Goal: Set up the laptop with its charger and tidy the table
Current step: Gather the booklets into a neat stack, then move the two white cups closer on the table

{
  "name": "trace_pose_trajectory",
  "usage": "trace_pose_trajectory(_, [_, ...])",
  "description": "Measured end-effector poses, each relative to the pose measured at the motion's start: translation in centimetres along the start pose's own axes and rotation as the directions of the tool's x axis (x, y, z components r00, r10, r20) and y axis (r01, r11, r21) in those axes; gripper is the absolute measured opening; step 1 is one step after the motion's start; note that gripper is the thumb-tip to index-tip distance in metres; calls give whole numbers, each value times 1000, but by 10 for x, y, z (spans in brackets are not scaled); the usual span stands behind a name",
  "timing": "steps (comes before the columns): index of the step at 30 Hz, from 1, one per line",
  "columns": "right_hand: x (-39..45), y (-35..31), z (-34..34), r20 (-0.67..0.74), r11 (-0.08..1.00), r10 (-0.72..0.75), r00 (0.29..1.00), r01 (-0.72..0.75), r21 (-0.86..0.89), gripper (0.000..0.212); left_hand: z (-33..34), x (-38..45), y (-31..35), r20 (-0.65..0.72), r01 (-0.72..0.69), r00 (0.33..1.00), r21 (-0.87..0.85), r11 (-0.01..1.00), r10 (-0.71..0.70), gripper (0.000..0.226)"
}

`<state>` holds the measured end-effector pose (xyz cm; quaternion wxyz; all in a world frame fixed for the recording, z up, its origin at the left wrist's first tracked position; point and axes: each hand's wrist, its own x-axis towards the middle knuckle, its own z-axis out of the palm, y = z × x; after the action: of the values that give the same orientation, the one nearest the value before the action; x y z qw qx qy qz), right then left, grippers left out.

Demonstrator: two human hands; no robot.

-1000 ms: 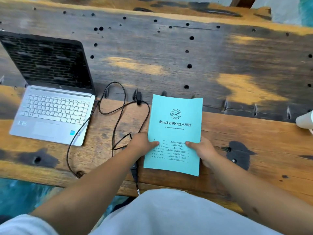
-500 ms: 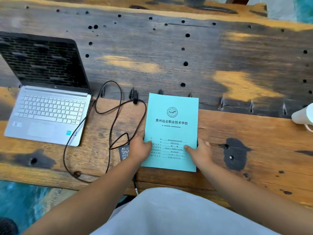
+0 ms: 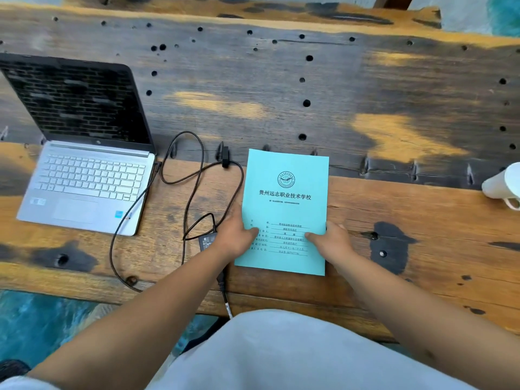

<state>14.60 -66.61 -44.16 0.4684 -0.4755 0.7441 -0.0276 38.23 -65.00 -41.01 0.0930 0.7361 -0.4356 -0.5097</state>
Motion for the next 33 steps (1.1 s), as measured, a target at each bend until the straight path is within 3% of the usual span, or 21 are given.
trace_pose_trajectory(5, [-22,2,-12,-22,881,-207,978,177,-440,94,-1,-23,4,-49,-200,974,281,939,222,81])
trace_pose_trajectory(11, [-67,6,-12,61,687,-308,950,266,-676,102,1,-65,-8,-18,-207,960,627,751,279,89])
trace_pose_trajectory(20, [-137,33,-5,-61,731,-253,966,149,-666,104,-4,-106,-12,96,-355,895,746,563,436,99])
trace_pose_trajectory(33, [-235,121,-10,-324,892,22,946,-165,-421,101,56,-136,46,421,-631,701,742,226,575,98])
